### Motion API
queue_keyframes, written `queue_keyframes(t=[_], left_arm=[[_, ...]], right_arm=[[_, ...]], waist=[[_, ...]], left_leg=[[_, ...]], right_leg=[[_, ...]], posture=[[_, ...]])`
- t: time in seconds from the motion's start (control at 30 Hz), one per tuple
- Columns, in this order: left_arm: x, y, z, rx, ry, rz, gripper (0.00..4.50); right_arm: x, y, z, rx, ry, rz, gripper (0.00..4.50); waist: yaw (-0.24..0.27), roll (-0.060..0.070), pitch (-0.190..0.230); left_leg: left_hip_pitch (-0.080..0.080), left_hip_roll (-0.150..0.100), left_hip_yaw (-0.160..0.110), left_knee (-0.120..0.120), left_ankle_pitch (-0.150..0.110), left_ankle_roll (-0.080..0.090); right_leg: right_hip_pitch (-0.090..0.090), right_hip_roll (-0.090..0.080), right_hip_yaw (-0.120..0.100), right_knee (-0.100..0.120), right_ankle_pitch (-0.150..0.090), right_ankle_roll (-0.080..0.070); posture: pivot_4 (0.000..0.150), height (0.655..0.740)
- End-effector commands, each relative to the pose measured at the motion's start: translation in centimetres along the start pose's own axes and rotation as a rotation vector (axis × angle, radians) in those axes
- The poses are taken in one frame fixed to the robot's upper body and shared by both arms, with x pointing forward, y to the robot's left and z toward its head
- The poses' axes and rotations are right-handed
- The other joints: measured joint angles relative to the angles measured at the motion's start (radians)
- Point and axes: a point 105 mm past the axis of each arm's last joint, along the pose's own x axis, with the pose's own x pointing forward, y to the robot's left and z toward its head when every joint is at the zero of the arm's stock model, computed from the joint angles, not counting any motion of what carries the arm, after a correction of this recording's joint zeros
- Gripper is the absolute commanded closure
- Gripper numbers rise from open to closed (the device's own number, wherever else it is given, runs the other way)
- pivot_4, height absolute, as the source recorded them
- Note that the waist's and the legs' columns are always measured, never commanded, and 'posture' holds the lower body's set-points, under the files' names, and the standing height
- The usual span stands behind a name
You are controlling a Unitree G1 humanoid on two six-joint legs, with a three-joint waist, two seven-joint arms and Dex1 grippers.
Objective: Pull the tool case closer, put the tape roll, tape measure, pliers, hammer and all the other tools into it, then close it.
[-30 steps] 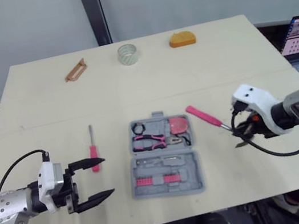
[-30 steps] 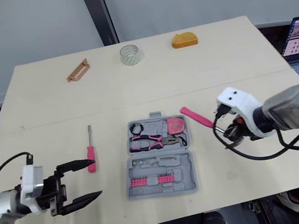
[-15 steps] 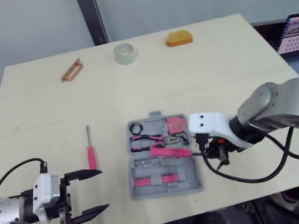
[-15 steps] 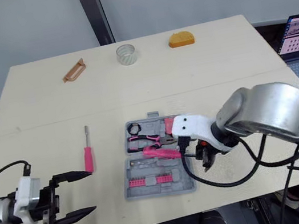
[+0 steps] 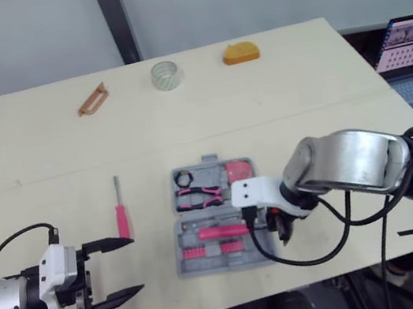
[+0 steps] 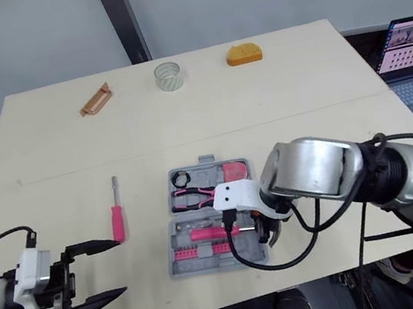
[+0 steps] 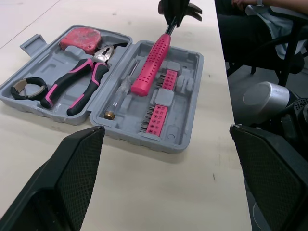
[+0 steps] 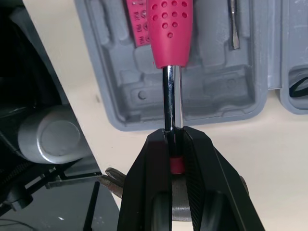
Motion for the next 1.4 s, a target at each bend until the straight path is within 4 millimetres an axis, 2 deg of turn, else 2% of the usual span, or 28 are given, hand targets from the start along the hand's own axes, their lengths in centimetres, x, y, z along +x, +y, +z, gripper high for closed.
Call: queue_keyframes(t=[0.03, 0.33, 0.87, 1.4], left_arm=[[-0.2, 0.1, 0.5, 0.037, 0.011, 0.006, 0.00], [0.0, 0.0, 0.5, 0.041, 0.020, 0.015, 0.00], [-0.2, -0.5, 0.7, 0.036, 0.030, 0.041, 0.00], [-0.4, -0.7, 0.8, 0.032, 0.046, 0.063, 0.00]], right_arm=[[-0.3, -0.2, 1.1, -0.039, -0.016, -0.017, 4.48], [0.9, -0.6, 2.2, -0.068, 0.002, -0.022, 4.48], [1.7, -0.2, 4.1, -0.115, -0.035, 0.004, 4.48], [2.7, 0.3, 4.7, -0.125, -0.043, 0.029, 4.48]], waist=[[-0.004, 0.000, 0.000], [-0.017, 0.000, 0.000], [-0.018, -0.001, 0.000], [-0.018, -0.001, -0.001]], left_leg=[[0.000, 0.000, 0.000, 0.000, 0.000, 0.000], [0.000, 0.001, 0.000, 0.000, 0.000, -0.001], [0.000, 0.002, 0.000, 0.000, -0.001, -0.001], [0.000, 0.002, 0.000, 0.000, -0.001, -0.001]], right_leg=[[0.000, 0.000, 0.000, 0.000, 0.000, 0.000], [-0.003, 0.000, -0.003, 0.007, 0.000, 0.000], [-0.004, 0.000, -0.004, 0.008, 0.000, 0.000], [-0.004, 0.000, -0.005, 0.009, 0.000, 0.000]], posture=[[0.150, 0.7400], [0.150, 0.7400], [0.150, 0.7400], [0.150, 0.7400]])
